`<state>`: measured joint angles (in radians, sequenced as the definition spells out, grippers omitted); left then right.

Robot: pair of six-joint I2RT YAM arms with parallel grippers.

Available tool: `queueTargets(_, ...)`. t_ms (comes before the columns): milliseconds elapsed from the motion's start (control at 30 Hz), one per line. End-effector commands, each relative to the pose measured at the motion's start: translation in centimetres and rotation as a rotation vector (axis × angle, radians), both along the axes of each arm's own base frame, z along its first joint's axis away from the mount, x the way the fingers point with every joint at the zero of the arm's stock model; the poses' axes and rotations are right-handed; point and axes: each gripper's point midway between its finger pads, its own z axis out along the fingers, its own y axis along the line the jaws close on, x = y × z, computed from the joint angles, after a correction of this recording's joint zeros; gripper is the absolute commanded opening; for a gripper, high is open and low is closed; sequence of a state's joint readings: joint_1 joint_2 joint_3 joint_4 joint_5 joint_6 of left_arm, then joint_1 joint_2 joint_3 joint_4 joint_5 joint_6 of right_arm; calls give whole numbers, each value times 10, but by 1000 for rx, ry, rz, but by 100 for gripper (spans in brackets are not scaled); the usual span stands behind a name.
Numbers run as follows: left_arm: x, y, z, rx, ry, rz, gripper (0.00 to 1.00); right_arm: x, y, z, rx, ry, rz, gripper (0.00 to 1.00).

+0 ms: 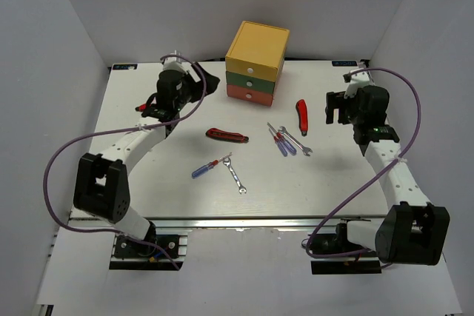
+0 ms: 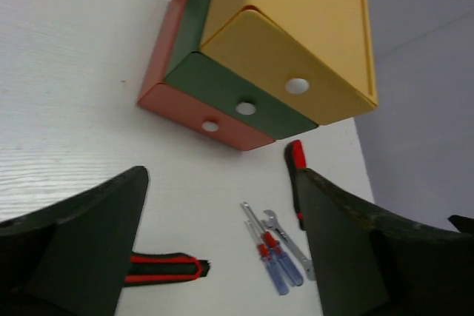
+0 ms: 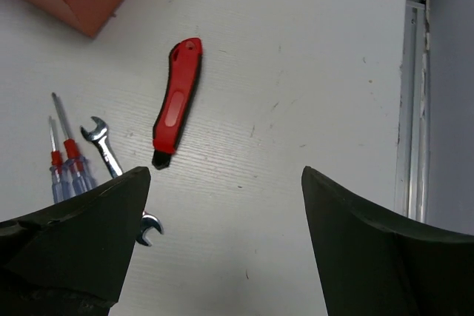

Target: Sort the tools into containers

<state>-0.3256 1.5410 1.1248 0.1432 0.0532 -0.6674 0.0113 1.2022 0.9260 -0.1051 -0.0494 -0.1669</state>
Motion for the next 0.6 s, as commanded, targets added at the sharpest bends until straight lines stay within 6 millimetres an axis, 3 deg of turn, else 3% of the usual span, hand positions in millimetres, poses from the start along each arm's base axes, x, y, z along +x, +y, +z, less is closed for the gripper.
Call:
queueTargets(0,5,-39,21,-53,-64,-89,86,-9,26,25,-53,-68,226,90)
queueTargets(33,7,-46,24,-65,-66,-101,81,-17,45,28,-55,-82,366,90)
queueTargets(67,11,-57,13,-84,-40,-119,63,-30,54,21,-68,-51,454,90)
queueTargets(100,15,-71,9,-115,-26,-152,38,-41,71,23,-109,-96,621,89)
queueTargets(133,13,-73,9,-117,-24,-165,38,-49,78,22,-124,-107,691,89)
queueTargets(200,19,-92,4,-160,-10,-194,14,-57,88,21,-126,-122,762,89)
queueTargets(233,19,-101,4,-184,-13,-217,11,-62,98,23,-108,-144,816,89)
queueTargets(267,20,-109,17,-236,-48,-233,10,-65,101,25,-100,-149,843,89)
queueTargets(333,24,-117,13,-291,-49,-245,11,-66,110,32,-23,-153,854,89)
queueTargets(367,25,-120,16,-351,-41,-243,14,-68,114,34,-2,-153,885,88)
queueTargets(400,28,-122,17,-379,-56,-246,28,-77,124,29,48,-121,963,82)
queueTargets(433,30,-124,20,-397,-62,-249,34,-79,128,30,75,-108,993,74)
queueTargets(467,32,-125,21,-422,-58,-247,39,-76,131,44,94,-120,1017,54)
queueTargets(500,34,-127,26,-443,-71,-250,43,-78,137,48,141,-105,1051,45)
queueTargets(533,36,-128,21,-455,-61,-246,48,-77,139,39,196,-36,1060,36)
queueTargets(567,37,-129,22,-477,-55,-245,52,-73,141,51,205,-42,1073,26)
